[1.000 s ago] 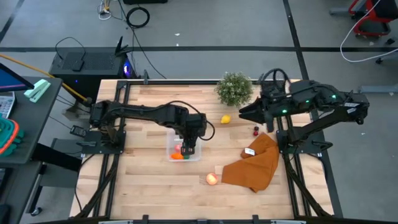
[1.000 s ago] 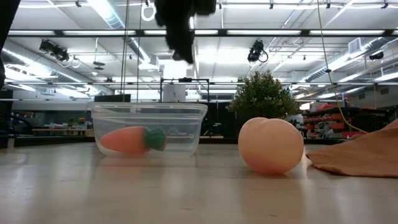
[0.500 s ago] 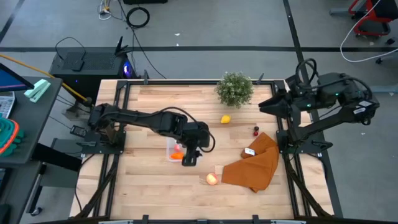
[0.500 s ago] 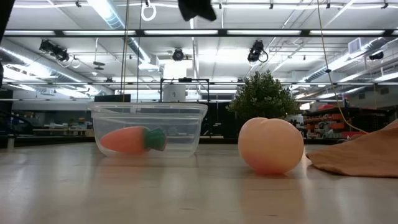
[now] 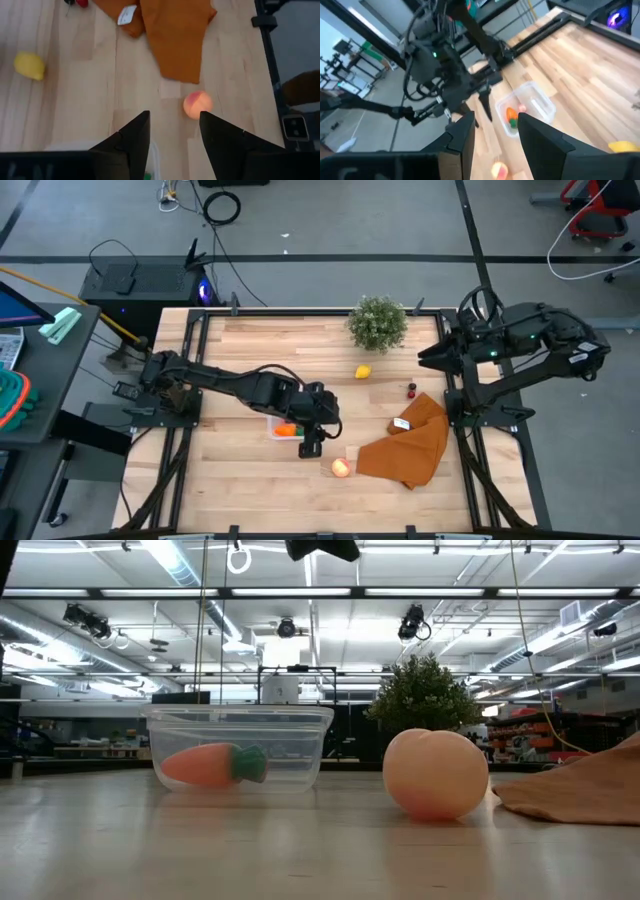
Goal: Pick and placing Produce into tupperware
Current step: Put the orange peach into the transparent bin
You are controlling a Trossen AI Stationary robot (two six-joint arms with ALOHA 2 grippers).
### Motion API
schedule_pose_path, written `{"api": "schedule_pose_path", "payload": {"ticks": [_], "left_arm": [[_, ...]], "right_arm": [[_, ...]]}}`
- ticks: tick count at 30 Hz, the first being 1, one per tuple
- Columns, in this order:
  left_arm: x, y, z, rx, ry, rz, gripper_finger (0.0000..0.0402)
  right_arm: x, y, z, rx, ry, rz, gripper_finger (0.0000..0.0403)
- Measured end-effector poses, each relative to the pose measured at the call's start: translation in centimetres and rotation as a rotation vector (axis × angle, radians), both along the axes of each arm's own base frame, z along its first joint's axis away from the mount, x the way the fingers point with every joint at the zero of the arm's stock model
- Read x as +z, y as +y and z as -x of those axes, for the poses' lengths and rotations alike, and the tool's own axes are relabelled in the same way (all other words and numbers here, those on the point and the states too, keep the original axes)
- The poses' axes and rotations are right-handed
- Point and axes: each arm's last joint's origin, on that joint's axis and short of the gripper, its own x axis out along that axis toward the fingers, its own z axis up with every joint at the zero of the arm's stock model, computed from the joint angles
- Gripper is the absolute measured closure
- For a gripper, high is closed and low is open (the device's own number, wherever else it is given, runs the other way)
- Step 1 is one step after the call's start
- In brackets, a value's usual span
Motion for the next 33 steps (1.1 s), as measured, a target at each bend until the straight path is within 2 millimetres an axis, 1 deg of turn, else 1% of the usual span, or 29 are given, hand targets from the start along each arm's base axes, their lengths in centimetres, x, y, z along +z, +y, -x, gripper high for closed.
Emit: {"api": "schedule_pose_path", "payload": {"ticks": [4,7,11,14,15,17,18,20,24,28,30,33], "left_arm": [[-1.0,-0.9,-0.7,-0.004,0.002,0.009,0.0225],[-1.8,-1.6,-1.0,-0.018,0.017,0.008,0.0227],[-3.1,-2.4,-1.8,-0.018,0.028,0.014,0.0228],[-3.9,-3.1,-2.3,-0.043,0.022,0.005,0.0229],[-4.5,-3.3,-2.5,-0.051,0.030,-0.001,0.0229],[-5.0,-4.0,-3.0,-0.066,0.004,0.006,0.0228],[-5.6,-4.3,-3.0,-0.072,0.030,0.000,0.0227],[-6.2,-4.8,-3.6,-0.080,0.007,0.024,0.0223],[-8.2,-5.9,-4.4,-0.106,0.027,0.058,0.0212],[-9.4,-6.4,-4.9,-0.159,0.026,0.037,0.0194],[-10.1,-6.4,-4.9,-0.173,0.058,0.018,0.0184],[-10.9,-6.0,-5.4,-0.176,0.065,0.009,0.0168]], "right_arm": [[-1.2,0.5,-0.1,0.069,0.090,0.000,0.0280],[-1.6,0.8,0.3,0.110,0.139,0.022,0.0280],[-1.6,1.1,0.9,0.155,0.129,0.049,0.0280],[-1.5,1.0,1.6,0.173,0.114,0.061,0.0280],[-1.4,0.9,2.0,0.178,0.107,0.063,0.0280],[-1.5,0.8,2.7,0.189,0.111,0.069,0.0280],[-1.5,0.8,3.0,0.194,0.110,0.071,0.0280],[-1.5,0.6,3.8,0.203,0.103,0.075,0.0280],[-1.6,0.2,5.0,0.208,0.098,0.077,0.0280],[-1.5,0.0,5.6,0.200,0.084,0.077,0.0280],[-1.5,0.0,5.7,0.189,0.082,0.081,0.0280],[-1.5,-0.1,5.8,0.178,0.078,0.085,0.0280]]}}
